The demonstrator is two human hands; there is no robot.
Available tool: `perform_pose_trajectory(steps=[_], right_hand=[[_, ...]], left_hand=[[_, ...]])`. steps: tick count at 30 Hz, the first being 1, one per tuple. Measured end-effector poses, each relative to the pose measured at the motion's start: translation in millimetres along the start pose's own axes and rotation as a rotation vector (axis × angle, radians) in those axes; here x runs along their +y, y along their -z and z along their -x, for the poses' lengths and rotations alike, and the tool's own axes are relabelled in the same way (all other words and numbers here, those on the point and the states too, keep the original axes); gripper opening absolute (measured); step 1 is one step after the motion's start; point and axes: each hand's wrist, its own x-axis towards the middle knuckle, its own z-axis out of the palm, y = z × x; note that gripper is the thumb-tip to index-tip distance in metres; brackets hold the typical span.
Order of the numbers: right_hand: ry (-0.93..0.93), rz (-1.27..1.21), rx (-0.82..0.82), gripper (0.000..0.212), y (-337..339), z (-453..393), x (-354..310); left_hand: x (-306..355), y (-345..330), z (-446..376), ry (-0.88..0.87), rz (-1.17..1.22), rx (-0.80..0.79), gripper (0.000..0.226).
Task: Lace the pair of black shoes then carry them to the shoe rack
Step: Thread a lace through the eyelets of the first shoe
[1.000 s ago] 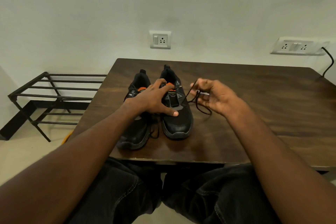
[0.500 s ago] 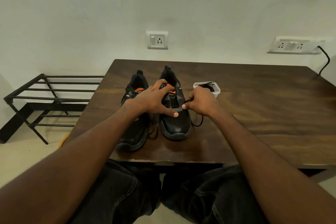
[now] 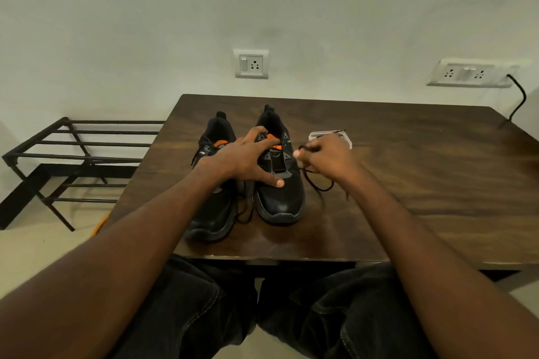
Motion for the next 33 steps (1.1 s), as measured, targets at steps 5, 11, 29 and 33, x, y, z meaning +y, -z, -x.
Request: perform_pose_trajectory(steps=[5,11,29,33], right_hand=[[-0.028,0.287,-0.132,0.023,-11.0,-0.2,-6.8],[-0.265,-0.533,0.016,0.01,17.3,4.5,-15.5],[-0.064,0.336,-0.162,0.019,-10.5,-4.6,-10.3],[-0.266,-0.481,-0.083,0.015,8.9,0.1,-12.8]], left_hand=[[5.0,1.2,3.4,-0.001,-0.015,0.016,0.114],[0.9,3.6,4.6,-0.011,0.017,0.002,0.115],[3.8,2.6,3.5,0.0,-0.044,0.003,0.113],[2.0,5.7,5.3,0.005,0.004,-0.018,0.114]])
